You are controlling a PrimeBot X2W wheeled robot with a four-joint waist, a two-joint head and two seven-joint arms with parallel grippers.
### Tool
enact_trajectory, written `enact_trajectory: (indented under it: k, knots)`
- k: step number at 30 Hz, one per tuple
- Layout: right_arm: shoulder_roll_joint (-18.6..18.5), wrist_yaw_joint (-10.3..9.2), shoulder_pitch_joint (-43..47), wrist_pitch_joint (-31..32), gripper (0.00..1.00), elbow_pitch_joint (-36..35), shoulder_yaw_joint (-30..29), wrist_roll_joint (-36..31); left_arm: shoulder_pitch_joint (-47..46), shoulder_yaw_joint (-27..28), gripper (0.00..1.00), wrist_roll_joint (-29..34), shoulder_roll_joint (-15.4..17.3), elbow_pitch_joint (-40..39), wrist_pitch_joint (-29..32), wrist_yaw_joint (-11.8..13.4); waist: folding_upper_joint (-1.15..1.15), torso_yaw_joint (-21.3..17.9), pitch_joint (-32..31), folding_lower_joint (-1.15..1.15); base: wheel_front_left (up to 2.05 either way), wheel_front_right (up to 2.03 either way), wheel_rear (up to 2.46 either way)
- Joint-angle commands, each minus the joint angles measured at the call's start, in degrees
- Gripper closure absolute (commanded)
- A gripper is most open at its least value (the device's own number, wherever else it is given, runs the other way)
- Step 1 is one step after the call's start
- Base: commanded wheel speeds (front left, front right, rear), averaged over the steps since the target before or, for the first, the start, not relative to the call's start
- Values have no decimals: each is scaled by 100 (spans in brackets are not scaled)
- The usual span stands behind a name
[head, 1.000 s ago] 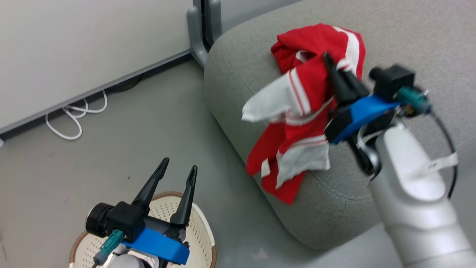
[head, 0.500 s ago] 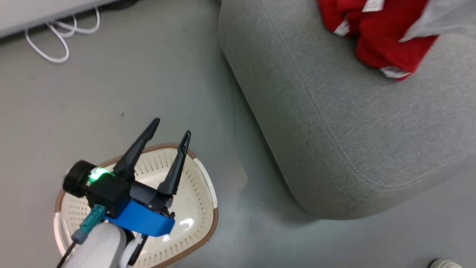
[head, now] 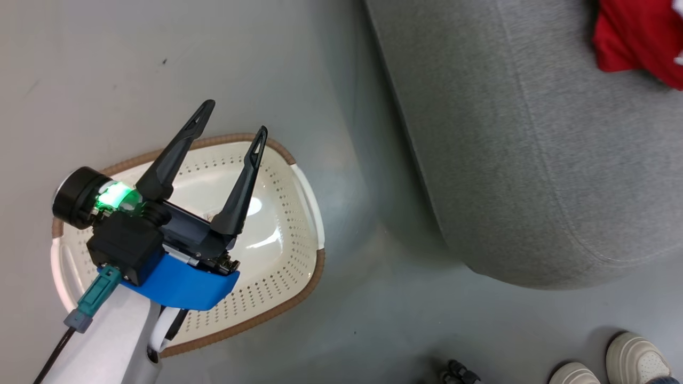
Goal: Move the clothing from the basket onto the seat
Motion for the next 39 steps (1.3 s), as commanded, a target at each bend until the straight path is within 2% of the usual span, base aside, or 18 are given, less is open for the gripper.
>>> enact_trajectory:
  k: [1, 7, 8, 9, 10, 23, 31, 39]
  knots:
    - [70, 1, 62, -76, 100, 87, -81, -49, -85, 41, 0, 9, 30, -43, -2, 36, 0, 172, 215, -2, 0, 0, 0]
    - [228, 1, 142, -301, 100, 676, -316, -114, -139, 58, 0, 55, 66, -88, -17, 76, 0, 374, 412, -2, 0, 0, 0]
    - [237, 1, 141, -329, 70, 776, -365, -137, -148, 53, 0, 61, 60, -87, -22, 78, 0, 407, 418, -2, 0, 0, 0]
    - [265, 1, 115, -357, 6, 854, -419, -189, -160, 51, 0, 62, 50, -87, -26, 84, 0, 434, 417, -2, 0, 0, 0]
    - [279, 1, 98, -388, 0, 924, -452, -243, -170, 49, 0, 63, 38, -83, -29, 86, 0, 459, 410, -2, 0, 0, 0]
    - [252, 1, 110, -673, 0, 1480, -347, -822, -113, 56, 0, 92, -197, 117, -54, 70, 0, 608, -59, -2, 0, 0, 0]
    - [412, 1, 643, -931, 0, 1715, -3, -970, 214, 195, 0, 54, -509, 401, -57, 35, 0, 632, -887, -2, 0, 0, 0]
    - [781, 1, 1572, -1147, 0, 1331, 570, -744, 811, 571, 0, 14, -935, 777, -57, 18, 0, 729, -1890, -2, 0, 0, 0]
